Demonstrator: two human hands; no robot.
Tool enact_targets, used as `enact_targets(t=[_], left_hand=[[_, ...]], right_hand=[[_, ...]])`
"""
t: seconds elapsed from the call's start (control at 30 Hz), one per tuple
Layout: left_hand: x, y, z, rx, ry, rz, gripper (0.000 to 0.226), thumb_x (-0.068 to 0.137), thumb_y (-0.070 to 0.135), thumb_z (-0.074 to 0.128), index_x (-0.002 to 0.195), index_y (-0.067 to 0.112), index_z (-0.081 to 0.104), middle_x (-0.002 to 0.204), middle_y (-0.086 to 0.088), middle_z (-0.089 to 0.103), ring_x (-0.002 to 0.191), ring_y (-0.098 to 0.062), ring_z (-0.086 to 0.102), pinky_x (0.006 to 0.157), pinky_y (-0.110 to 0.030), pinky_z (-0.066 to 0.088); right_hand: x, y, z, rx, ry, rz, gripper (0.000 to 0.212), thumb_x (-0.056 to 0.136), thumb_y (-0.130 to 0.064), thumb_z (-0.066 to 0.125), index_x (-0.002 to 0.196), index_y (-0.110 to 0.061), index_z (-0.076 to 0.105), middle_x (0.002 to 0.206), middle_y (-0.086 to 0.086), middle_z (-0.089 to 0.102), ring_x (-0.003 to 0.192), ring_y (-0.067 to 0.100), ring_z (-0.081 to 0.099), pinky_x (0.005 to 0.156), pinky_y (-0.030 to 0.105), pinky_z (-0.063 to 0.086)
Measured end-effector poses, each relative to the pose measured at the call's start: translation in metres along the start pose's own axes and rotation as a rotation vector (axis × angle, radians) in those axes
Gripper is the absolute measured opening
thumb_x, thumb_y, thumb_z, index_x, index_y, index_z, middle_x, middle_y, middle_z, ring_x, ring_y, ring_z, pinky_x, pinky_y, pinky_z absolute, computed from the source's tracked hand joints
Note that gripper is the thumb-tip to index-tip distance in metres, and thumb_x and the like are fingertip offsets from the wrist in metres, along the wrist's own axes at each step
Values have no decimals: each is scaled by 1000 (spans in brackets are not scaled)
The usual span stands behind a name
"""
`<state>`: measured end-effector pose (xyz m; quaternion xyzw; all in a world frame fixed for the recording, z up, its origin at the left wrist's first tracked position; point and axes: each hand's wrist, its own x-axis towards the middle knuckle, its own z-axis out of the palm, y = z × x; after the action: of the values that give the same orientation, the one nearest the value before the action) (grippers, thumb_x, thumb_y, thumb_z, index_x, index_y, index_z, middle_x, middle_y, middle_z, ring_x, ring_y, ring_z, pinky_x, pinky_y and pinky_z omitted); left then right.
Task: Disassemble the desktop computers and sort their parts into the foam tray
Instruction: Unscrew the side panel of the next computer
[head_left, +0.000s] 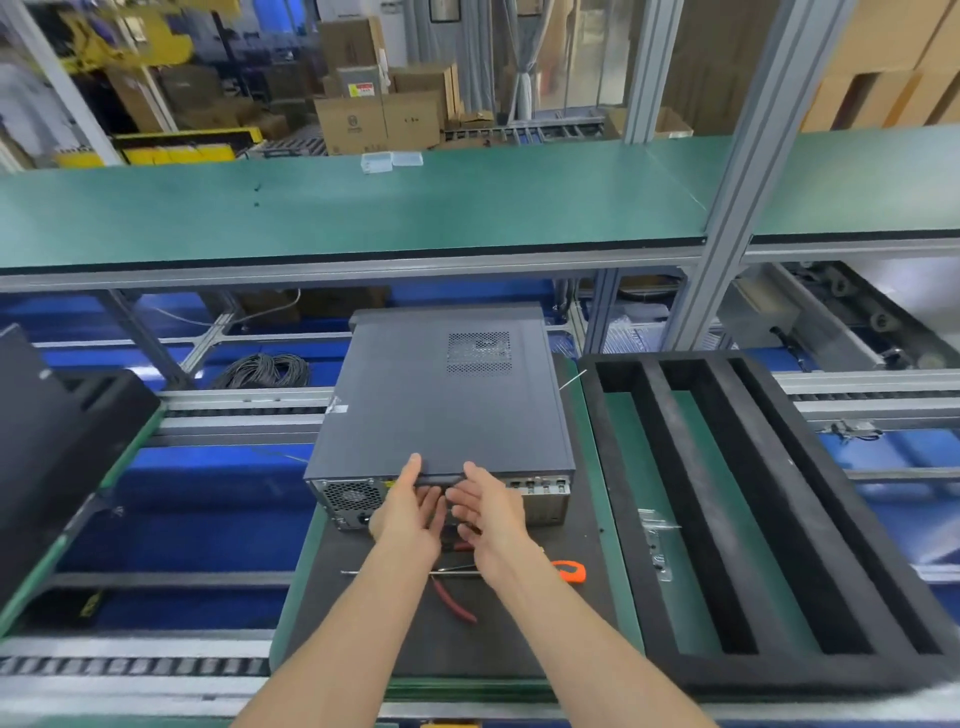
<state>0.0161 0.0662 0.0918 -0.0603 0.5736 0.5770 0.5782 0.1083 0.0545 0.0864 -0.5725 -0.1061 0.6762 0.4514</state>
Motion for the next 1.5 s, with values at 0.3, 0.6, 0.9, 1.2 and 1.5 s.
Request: enact_targets(t=[0.3,0.6,0.9,1.2,1.5], left_hand=[[-1,-4,7,-49,21,5,21,79,7,84,81,3,64,68,-12,69,46,-20,67,47,-29,57],[-1,-5,0,-58,-41,72,17,81,2,79,91,2,65,85,-19,72,56,-27,72,47,-30,56],[5,-4,-1,93,43,330,35,74,15,89,74,5,55,83,-13,73,76,-27,75,66,-35,62],[-4,10,12,-22,-169,254,35,80,-5,77,104,14,59,100,-5,74,92,-24,71,73,-32,54],[1,27,15,40,-311,285,39,79,-10,72,103,20,65,96,0,75,84,-19,72,76,-34,55]], right_hand=[[11,12,34,187,191,12,25,79,-21,85,83,-3,69,57,4,69,41,14,63,42,21,48],[15,22,34,130,184,-39,22,72,-22,84,73,-8,67,70,9,72,62,24,67,65,36,56],[2,8,17,6,134,-68,34,82,-39,79,93,-7,74,74,5,77,67,19,74,65,32,57],[-2,-27,8,337,18,-103,25,87,3,70,111,3,65,98,17,76,85,29,75,77,34,58],[-3,-19,6,623,-134,-98,45,83,18,63,126,7,59,116,20,71,104,29,71,82,32,56]])
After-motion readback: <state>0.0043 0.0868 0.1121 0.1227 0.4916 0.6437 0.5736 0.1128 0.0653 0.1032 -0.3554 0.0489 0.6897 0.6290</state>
